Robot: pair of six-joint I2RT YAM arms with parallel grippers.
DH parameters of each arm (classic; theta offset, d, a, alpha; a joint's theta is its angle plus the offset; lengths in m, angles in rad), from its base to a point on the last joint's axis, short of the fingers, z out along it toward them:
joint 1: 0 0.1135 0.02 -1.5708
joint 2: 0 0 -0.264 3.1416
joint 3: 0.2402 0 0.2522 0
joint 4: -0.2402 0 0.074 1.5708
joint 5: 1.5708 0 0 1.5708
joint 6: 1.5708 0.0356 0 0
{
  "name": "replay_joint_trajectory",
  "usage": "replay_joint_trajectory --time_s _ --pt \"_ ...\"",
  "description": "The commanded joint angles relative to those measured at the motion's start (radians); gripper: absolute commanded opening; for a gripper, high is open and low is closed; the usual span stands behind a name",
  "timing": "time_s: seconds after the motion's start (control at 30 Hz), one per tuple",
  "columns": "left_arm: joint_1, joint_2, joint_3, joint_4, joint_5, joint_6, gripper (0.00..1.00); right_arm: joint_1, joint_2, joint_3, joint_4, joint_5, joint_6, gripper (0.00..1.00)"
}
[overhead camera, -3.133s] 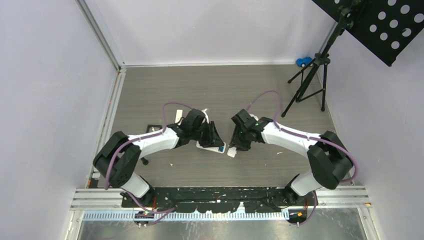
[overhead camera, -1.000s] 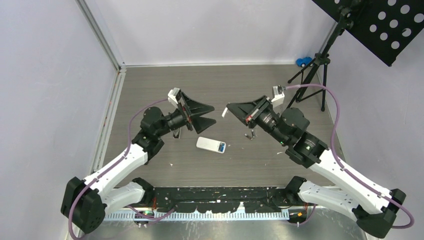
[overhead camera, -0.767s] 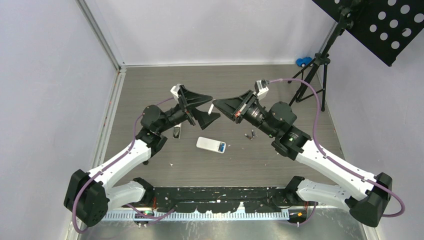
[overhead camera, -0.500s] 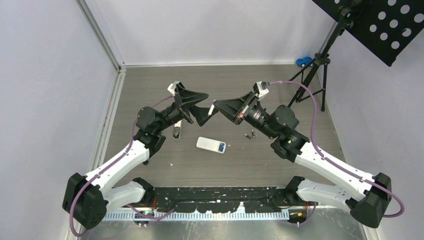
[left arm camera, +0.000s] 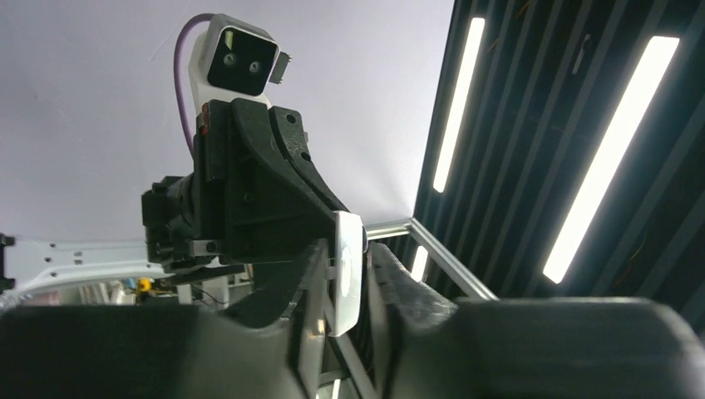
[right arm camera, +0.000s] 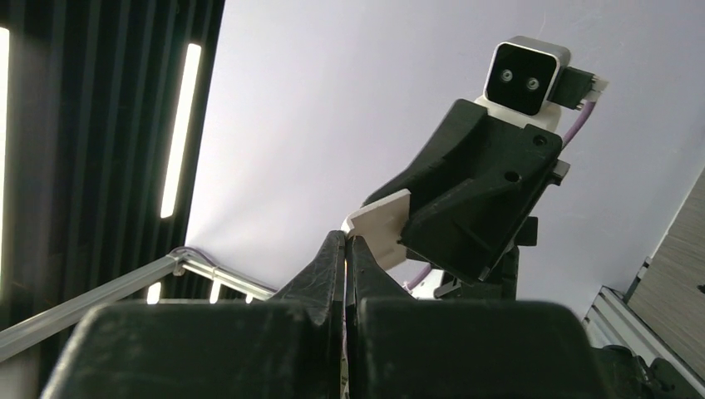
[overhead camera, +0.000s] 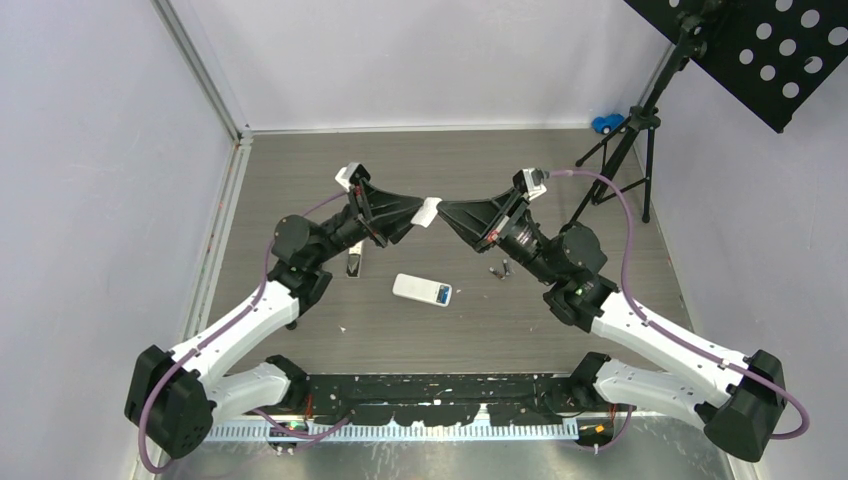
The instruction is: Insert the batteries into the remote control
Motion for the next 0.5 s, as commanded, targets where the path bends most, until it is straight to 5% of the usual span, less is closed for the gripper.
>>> replay_joint_trajectory --time_s 0.0,0.1,0.3,0.47 --pt "-0.001 -0.001 0.019 0.076 -0.020 -0.012 0.19 -0.004 -0.006 -0.014 0.075 0.007 0.013 0.00" --pt "0.000 -0.017 0.019 0.043 -0.042 0.004 0.01 -0.004 -0.007 0.007 0.012 0.005 -0.010 0.04" --pt "0.001 -0.051 0.052 -0.095 -0.077 0.200 0.00 -0.004 -0.061 0.028 -0.179 0.066 -0.105 0.49" --pt "0.000 -0.078 0.075 -0.283 -0.095 0.440 0.00 -0.004 -0.100 0.038 -0.273 0.095 -0.165 0.60"
